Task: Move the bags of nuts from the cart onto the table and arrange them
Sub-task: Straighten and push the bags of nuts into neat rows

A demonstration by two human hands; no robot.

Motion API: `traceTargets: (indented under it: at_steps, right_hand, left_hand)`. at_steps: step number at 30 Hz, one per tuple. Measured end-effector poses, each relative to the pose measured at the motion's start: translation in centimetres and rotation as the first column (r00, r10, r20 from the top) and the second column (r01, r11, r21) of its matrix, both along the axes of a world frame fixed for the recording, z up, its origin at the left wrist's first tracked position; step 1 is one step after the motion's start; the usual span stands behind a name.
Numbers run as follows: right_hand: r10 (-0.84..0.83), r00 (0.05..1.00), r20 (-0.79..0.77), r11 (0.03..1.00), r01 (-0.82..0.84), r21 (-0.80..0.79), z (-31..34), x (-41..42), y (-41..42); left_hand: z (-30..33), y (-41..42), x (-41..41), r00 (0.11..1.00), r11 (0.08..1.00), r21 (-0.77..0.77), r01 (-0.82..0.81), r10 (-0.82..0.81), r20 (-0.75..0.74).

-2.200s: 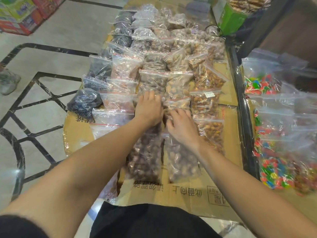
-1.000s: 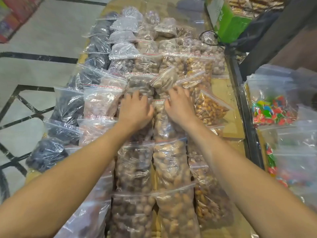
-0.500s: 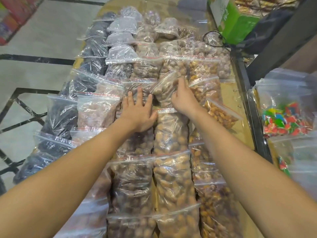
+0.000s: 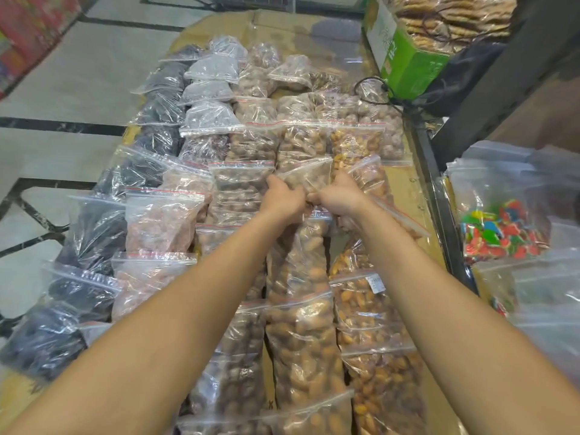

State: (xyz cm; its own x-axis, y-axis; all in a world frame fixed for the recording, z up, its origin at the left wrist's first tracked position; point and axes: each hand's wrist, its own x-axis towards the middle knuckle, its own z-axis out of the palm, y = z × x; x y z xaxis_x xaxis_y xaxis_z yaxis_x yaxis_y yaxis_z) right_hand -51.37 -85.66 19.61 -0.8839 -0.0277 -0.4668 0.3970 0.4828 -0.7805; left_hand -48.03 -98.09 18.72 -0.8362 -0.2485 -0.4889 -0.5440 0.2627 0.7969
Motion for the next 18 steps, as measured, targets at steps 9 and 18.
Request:
traceTargets:
  at_steps: [9, 18]
  right_hand:
    - [-0.143, 0.985, 0.093, 0.926, 0.167, -0.34, -1.2, -0.9, -0.3]
    - [-0.268, 0.947, 0.179, 0.819, 0.322, -0.475, -2.6, -0.5, 0.5]
  left_hand:
    - [-0.8, -1.4, -0.2, 0.977, 0.963, 0.229, -0.141, 0.172, -0.124]
    - [-0.9, -1.8, -1.2, 0.982, 0.966, 0.231, -0.118, 0.147, -0.115]
